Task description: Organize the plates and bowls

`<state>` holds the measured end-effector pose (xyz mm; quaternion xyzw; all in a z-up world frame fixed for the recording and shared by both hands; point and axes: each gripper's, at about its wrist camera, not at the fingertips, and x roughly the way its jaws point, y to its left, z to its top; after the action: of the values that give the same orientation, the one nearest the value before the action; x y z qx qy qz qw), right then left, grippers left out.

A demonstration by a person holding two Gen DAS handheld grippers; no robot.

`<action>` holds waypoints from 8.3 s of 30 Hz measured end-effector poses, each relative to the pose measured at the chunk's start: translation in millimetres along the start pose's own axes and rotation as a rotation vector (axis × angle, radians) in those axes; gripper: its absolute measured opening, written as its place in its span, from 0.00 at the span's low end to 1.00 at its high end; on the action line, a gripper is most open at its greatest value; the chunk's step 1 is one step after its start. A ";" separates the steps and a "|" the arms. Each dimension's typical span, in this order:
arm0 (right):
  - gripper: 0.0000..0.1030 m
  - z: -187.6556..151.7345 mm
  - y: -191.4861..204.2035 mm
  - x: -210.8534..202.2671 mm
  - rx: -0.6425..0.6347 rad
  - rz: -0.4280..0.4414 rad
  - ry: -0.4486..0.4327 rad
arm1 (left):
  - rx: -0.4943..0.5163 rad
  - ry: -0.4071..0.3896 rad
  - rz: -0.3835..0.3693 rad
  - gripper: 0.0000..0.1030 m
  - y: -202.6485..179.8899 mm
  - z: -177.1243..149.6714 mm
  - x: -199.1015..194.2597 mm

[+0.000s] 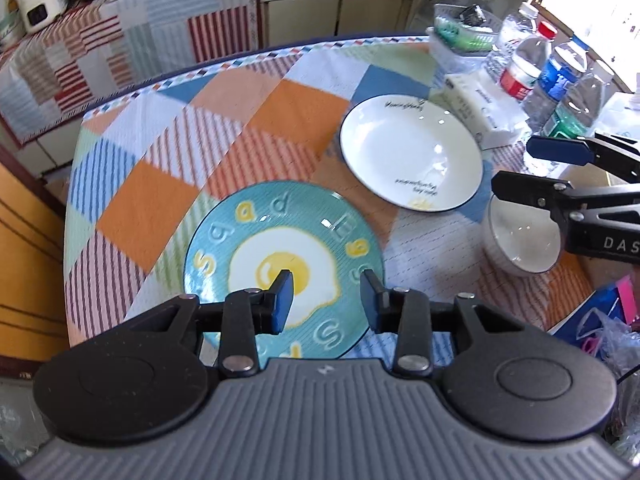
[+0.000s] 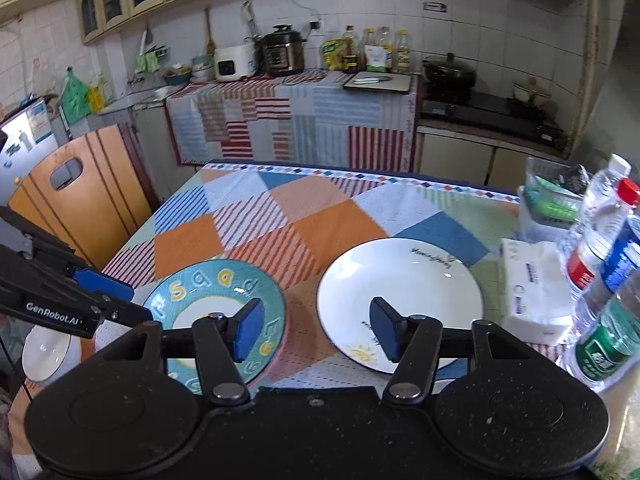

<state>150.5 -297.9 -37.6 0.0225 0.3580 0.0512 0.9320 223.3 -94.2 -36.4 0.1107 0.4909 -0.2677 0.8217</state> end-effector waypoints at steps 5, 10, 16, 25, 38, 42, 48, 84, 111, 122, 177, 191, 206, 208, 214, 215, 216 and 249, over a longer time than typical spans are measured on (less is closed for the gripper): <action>0.71 -0.1 -31.9 9.4 0.080 -0.050 0.007 | 0.043 -0.008 -0.011 0.36 -16.8 18.6 12.6; 0.71 -2.8 -66.5 30.8 0.174 -0.069 0.048 | 0.078 -0.006 -0.011 0.40 -29.5 33.3 40.0; 0.71 -10.8 -104.5 65.2 0.297 -0.050 0.099 | 0.085 0.019 -0.053 0.42 -30.8 45.4 76.0; 0.70 -25.7 -140.2 110.9 0.384 -0.083 0.202 | 0.052 -0.013 -0.029 0.58 -19.8 67.7 139.1; 0.29 -45.6 -166.2 153.1 0.520 -0.020 0.246 | -0.014 0.016 -0.099 0.49 -7.7 86.4 204.4; 0.19 -49.2 -172.4 153.1 0.545 -0.003 0.246 | -0.053 0.041 -0.174 0.24 -3.6 81.3 210.4; 0.17 -49.8 -175.7 154.9 0.564 0.015 0.244 | -0.085 0.034 -0.194 0.19 -6.2 79.3 213.3; 0.20 -20.5 -44.3 33.2 0.275 0.210 0.045 | -0.032 -0.211 0.010 0.19 27.4 -10.2 -4.2; 0.22 -53.4 15.7 93.2 0.231 0.294 0.225 | -0.180 -0.041 0.068 0.20 86.2 -69.5 33.2; 0.22 -54.1 20.5 110.5 0.199 0.267 0.281 | -0.215 0.020 0.054 0.21 94.0 -69.6 56.8; 0.72 -83.5 84.0 -65.8 -0.110 0.098 0.191 | -0.082 -0.007 0.145 0.56 -30.8 -118.4 -83.3; 0.92 -137.7 69.2 -74.5 -0.065 0.145 0.217 | -0.063 0.004 0.105 0.70 -49.7 -145.3 -70.5; 0.92 -171.1 82.3 -28.7 -0.114 0.146 0.200 | -0.120 0.071 0.111 0.77 -36.6 -156.5 -23.8; 0.92 -175.3 85.9 -19.2 -0.120 0.153 0.224 | -0.136 0.086 0.105 0.77 -33.1 -156.9 -15.7; 0.92 -186.0 98.7 0.2 -0.159 0.172 0.239 | -0.168 0.112 0.078 0.77 -25.1 -160.0 6.0; 0.92 -186.9 101.8 2.5 -0.179 0.172 0.233 | -0.172 0.114 0.076 0.77 -24.2 -160.3 9.4; 0.92 -187.3 105.5 4.8 -0.203 0.166 0.225 | -0.175 0.115 0.074 0.75 -23.4 -160.1 12.7; 0.91 -145.7 77.3 -14.0 -0.264 0.123 0.047 | 0.008 0.015 0.079 0.15 -74.1 -97.9 4.3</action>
<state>36.5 -221.9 -130.4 -0.0796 0.3677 0.1552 0.9134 111.0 -113.8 -82.4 0.1352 0.4910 -0.2360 0.8276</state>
